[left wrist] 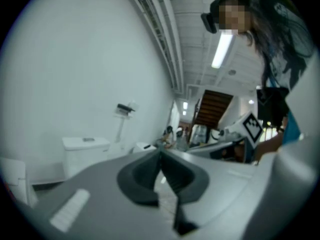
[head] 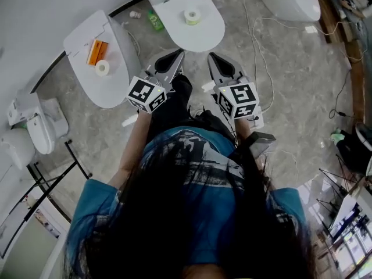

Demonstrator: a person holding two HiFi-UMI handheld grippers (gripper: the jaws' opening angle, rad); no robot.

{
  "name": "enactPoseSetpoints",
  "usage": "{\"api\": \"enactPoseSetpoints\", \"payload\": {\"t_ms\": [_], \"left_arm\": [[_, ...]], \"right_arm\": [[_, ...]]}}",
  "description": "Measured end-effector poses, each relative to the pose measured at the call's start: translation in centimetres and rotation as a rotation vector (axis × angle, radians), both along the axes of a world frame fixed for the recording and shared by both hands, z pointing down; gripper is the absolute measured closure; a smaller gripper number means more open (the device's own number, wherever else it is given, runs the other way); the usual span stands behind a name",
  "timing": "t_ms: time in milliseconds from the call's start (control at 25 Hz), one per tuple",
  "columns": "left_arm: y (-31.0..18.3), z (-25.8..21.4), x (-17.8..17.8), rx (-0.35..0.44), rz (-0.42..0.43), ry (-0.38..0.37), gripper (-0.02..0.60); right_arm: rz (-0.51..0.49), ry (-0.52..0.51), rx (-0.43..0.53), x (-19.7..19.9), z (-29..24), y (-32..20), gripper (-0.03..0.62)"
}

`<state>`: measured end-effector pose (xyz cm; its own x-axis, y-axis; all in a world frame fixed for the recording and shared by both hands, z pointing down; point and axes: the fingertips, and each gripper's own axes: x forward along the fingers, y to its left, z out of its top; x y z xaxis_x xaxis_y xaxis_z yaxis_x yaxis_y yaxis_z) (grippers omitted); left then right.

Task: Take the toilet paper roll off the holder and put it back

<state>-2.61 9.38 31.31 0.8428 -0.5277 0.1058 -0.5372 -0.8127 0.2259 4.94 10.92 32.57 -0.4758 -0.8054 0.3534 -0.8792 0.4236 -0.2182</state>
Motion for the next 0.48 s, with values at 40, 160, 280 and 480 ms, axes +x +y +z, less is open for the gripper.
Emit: {"api": "enactPoseSetpoints", "payload": {"t_ms": [40, 160, 280, 480], "left_arm": [[-1.6, 0.1, -0.3, -0.009, 0.006, 0.001, 0.591], [-6.2, 1.1, -1.1, -0.051, 0.020, 0.003, 0.591], [-9.7, 2.2, -1.9, -0.091, 0.038, 0.004, 0.591], [-15.4, 4.5, -3.5, -0.117, 0.063, -0.004, 0.591]], "right_arm": [[0.006, -0.003, -0.010, -0.3, 0.3, -1.6, 0.586], [0.016, -0.001, -0.046, -1.2, 1.5, -6.0, 0.586], [0.025, 0.012, -0.087, -1.5, 3.1, -9.6, 0.586], [0.034, 0.027, -0.136, -1.8, 6.0, -15.5, 0.586]]}}
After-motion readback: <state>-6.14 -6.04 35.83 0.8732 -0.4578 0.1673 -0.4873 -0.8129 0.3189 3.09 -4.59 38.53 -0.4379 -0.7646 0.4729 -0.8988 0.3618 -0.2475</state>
